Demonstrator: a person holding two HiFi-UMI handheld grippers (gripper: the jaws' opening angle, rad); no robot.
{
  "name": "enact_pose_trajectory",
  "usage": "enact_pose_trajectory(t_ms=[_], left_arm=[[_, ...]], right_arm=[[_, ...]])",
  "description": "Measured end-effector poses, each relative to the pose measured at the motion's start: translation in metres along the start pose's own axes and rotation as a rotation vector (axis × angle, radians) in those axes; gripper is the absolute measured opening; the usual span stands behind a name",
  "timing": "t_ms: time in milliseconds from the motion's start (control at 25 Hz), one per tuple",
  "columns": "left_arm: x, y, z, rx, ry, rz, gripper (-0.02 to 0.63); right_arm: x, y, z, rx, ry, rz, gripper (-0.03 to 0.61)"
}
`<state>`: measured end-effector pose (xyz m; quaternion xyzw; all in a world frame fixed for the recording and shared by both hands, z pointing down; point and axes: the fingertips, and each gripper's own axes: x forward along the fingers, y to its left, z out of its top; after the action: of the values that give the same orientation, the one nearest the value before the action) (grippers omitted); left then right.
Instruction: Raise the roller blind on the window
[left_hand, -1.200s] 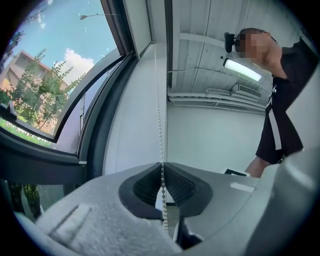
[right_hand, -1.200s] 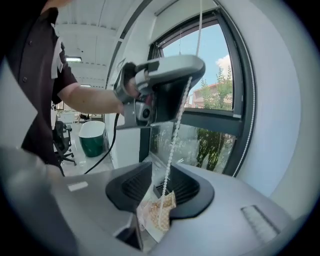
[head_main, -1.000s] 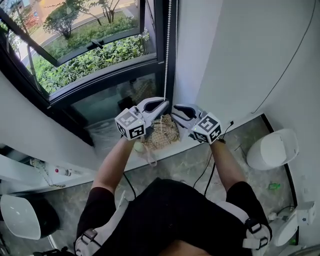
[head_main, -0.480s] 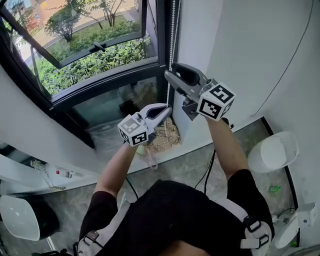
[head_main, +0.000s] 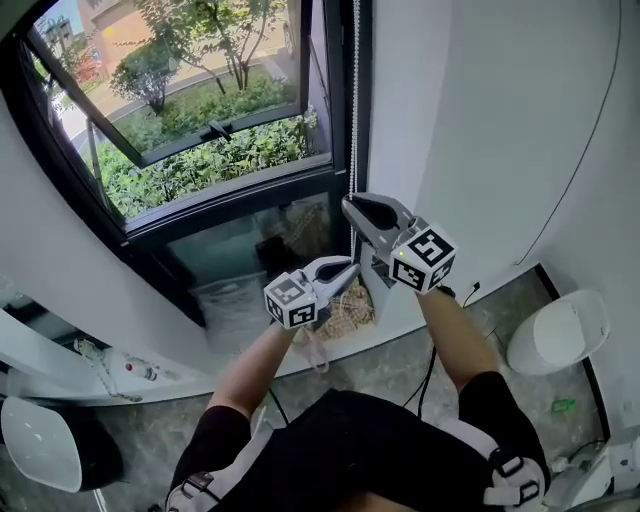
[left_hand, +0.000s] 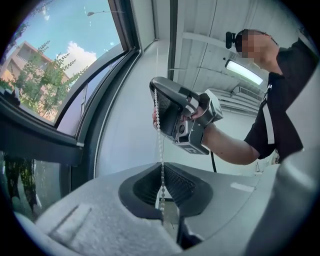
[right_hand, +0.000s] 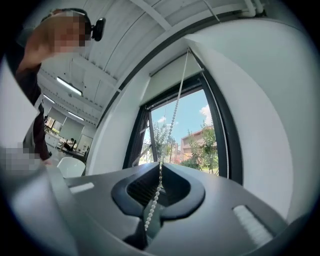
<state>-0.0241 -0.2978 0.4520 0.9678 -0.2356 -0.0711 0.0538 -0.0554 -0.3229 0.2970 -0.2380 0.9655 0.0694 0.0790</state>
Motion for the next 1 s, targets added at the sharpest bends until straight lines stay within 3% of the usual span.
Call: enact_pose_trajectory(t_ms=[360, 480, 520, 600, 800, 1000], left_arm=[[-0.013, 0.007, -0.115, -0.090, 0.259, 0.040, 0.017], [-0.017, -0.001, -0.132, -0.120, 0.283, 0.013, 0.018], [-0.020, -0.003, -0.131, -0.135, 0.270, 0.006, 0.020], [-0.027, -0.004, -0.123, -0.159, 0.235, 0.002, 0.114], [-0.053, -0.001, -0.087, -0.130, 0.164, 0.026, 0.149], [-0.040, 0.014, 0.002, -0.026, -0.004, 0.033, 0.150]], right_arm=[[-0.032, 0.016, -0.108, 0.092, 0.168, 0.004, 0.015], [-0.037, 0.021, -0.124, 0.112, 0.188, 0.010, 0.015], [-0.037, 0.022, -0.124, 0.113, 0.189, 0.010, 0.014], [-0.037, 0.019, -0.124, 0.098, 0.201, 0.012, 0.014], [-0.044, 0.016, -0.124, 0.094, 0.216, 0.011, 0.014], [-0.045, 0.016, -0.121, 0.099, 0.212, 0.018, 0.014]])
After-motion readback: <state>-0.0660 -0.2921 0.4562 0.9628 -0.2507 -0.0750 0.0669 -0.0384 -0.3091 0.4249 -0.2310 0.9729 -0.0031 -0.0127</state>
